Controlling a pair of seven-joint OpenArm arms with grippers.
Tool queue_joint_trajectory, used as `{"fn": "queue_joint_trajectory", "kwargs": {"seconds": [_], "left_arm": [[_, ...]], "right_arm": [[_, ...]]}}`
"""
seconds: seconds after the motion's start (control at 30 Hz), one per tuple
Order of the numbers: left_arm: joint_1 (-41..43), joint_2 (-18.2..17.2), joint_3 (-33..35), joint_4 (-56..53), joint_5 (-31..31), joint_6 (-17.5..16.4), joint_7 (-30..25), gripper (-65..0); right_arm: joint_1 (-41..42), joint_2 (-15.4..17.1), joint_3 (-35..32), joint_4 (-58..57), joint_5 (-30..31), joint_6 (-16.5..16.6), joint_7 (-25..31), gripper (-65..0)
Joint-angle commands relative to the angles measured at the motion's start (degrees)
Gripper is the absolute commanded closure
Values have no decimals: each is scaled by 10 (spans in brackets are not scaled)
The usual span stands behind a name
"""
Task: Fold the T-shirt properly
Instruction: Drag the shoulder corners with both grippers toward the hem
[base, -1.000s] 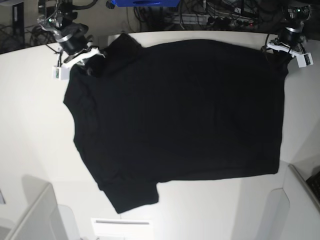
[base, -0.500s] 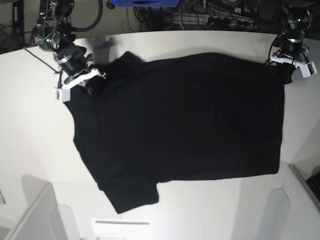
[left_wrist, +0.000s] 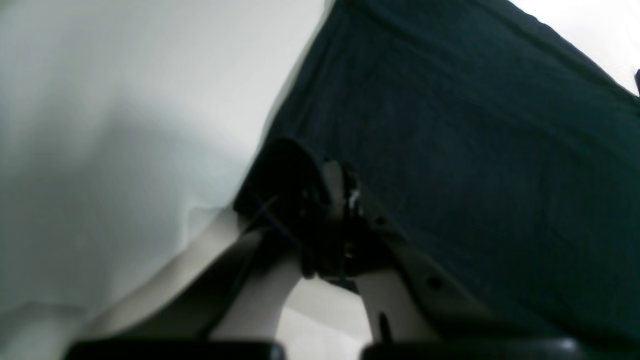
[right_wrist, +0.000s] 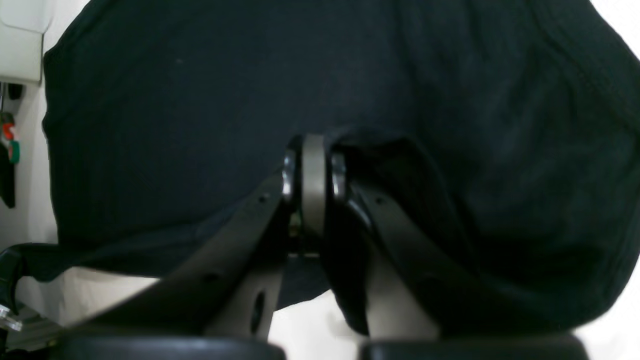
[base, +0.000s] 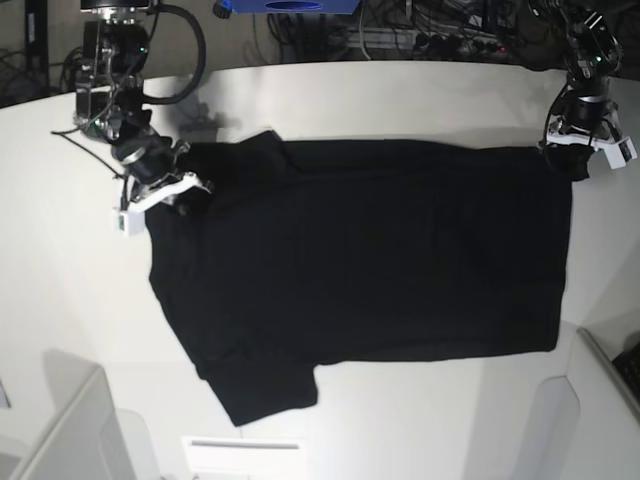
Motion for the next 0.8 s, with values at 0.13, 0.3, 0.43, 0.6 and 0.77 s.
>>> {"fn": "queue_joint_trajectory", "kwargs": {"seconds": [0.13, 0.3, 0.43, 0.6, 0.77], "left_arm": [[-12, -8, -3, -5, -7, -1, -13, 0], [-29, -9, -3, -18, -6, -1, -13, 0], [-42, -9, -3, -31, -6, 25, -13, 0], [-56, -24, 21, -32, 9, 36, -13, 0], [-77, -31, 50, -32, 57, 36, -13, 0]], "right_arm": [[35, 5, 2, -17, 7, 4, 10, 0], [64, 5, 1, -41, 7, 4, 10, 0], [82, 5, 1, -65, 7, 4, 10, 0], [108, 6, 1, -92, 7, 4, 2, 0], [132, 6, 1, -112, 7, 4, -11, 0]]}}
